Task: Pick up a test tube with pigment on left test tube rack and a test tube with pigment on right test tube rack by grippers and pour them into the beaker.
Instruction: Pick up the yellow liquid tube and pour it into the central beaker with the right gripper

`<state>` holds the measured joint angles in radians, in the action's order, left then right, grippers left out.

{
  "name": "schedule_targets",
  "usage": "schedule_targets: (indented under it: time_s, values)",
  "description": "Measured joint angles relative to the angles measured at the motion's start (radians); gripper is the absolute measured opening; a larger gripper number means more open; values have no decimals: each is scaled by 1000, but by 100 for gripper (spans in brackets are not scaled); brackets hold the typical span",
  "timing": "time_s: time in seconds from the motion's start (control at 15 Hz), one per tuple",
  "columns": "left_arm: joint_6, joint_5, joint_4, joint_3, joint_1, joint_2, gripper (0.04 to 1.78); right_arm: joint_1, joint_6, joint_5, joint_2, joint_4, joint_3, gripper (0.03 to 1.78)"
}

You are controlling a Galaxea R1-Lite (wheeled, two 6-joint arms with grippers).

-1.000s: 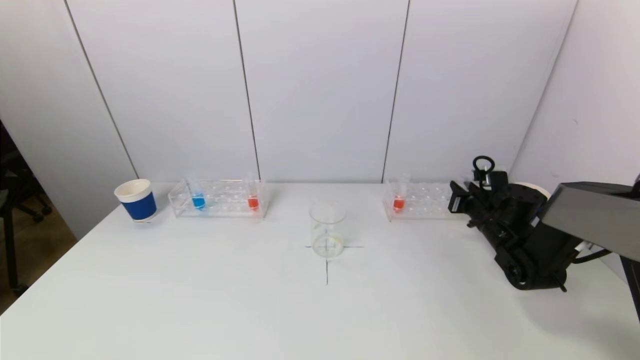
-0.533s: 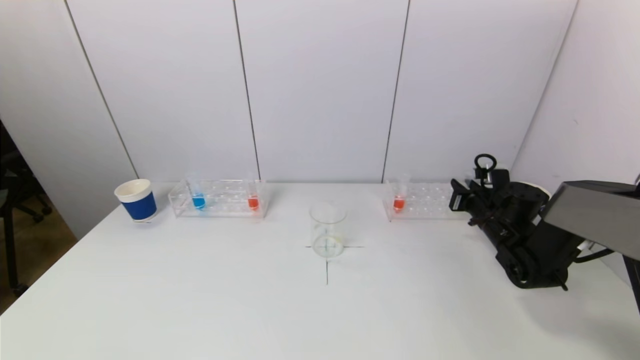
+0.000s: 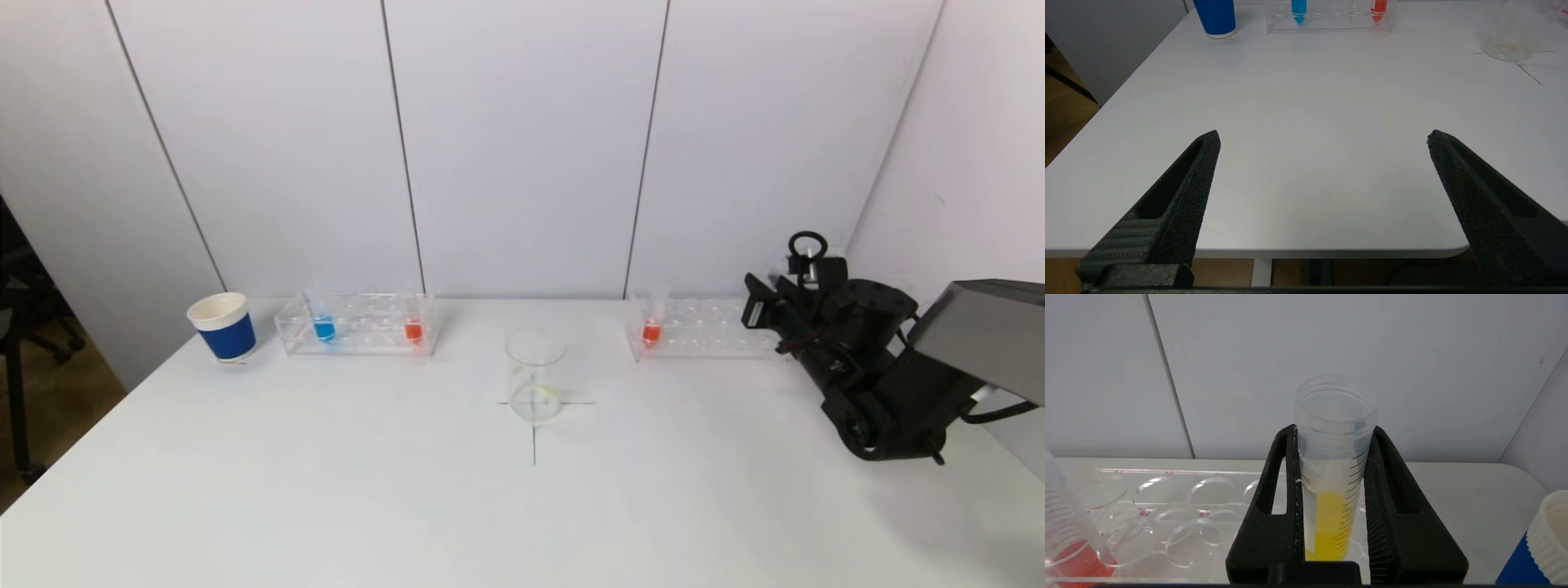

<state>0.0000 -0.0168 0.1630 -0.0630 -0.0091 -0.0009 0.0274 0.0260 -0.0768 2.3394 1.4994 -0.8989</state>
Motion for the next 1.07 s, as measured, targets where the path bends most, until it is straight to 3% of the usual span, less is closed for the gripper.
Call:
schedule_targets:
  time_s: [0.53, 1.07]
  values:
    - [0, 0, 0, 0, 0, 0, 177, 6, 16, -1, -143, -123, -1, 48]
    - [0, 0, 0, 0, 0, 0, 177, 48, 22, 13, -389, -495, -137, 48]
